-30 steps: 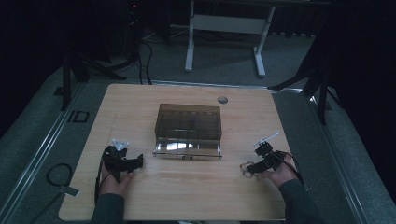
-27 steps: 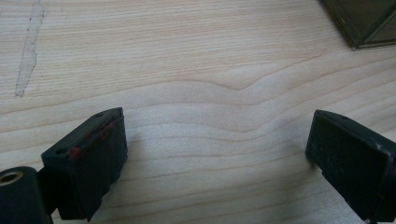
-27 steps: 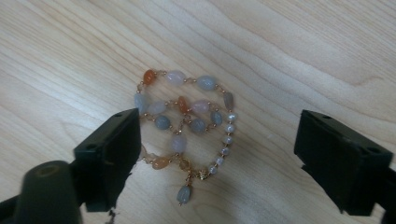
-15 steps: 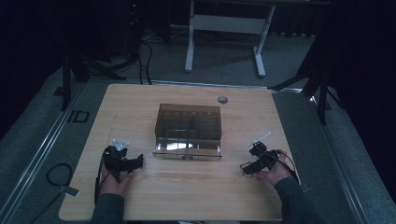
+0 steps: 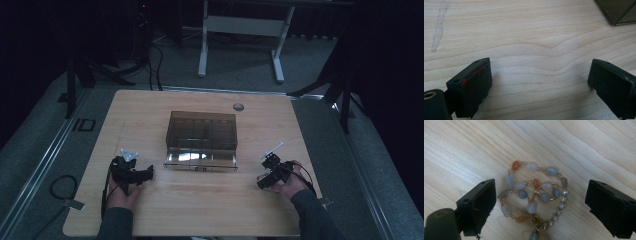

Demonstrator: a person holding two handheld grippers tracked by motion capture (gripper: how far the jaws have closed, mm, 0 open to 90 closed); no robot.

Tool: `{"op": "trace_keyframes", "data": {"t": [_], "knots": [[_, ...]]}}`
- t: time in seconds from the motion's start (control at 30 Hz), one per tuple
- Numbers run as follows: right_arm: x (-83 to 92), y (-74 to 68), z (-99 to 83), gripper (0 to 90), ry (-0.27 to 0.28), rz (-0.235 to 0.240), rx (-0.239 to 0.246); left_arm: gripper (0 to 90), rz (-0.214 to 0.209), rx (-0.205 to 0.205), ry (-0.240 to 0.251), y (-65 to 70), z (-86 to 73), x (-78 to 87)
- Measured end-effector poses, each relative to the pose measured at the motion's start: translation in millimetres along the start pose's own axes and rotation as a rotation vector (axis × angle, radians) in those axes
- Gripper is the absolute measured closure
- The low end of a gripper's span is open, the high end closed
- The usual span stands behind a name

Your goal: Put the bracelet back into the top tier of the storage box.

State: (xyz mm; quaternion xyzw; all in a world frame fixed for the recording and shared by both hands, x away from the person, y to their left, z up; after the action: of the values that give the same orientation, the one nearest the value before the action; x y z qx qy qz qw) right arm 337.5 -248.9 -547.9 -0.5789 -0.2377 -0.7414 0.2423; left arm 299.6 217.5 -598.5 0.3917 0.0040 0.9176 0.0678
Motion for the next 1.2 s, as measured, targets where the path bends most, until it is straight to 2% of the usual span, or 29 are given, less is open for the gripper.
{"op": "trace_keyframes", "data": {"t": [0.27,0.4,0.57,0.6,0.97,1.2], "knots": [[-4.4,0.0,2.1,9.9,-0.031,-0.006,0.002,5.6,0.000,0.000,0.000,0.0,0.0,0.0],[-6.8,-1.9,2.1,12.1,-0.047,-0.006,0.011,5.6,-0.001,-0.001,0.000,0.1,0.0,0.0],[-6.6,-0.2,3.3,16.5,-0.051,0.010,-0.002,5.6,-0.001,-0.001,0.000,0.1,0.0,0.0],[-6.0,1.4,4.1,21.9,-0.054,0.040,-0.019,5.6,-0.001,-0.001,0.000,0.1,0.0,0.0],[-1.0,10.9,6.0,50.2,-0.068,0.035,-0.036,5.6,-0.003,-0.002,0.000,0.3,-0.1,0.0],[-0.2,10.7,12.4,70.0,-0.104,0.034,0.002,5.6,-0.003,-0.002,0.001,0.3,-0.1,0.0]]}}
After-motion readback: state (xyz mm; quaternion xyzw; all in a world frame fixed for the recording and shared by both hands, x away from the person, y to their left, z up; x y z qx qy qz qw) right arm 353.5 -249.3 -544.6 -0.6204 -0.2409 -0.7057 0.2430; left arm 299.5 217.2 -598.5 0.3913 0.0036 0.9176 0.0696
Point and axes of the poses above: each handheld gripper's, and its own axes: x roughly backward along the jaws, z roughly out of its top, y roughly to its right, the point moved 1 cm from there along -x, roughly forward along the jaws, and after that the axes turned 3 degrees about x, right-handed, at the moved point
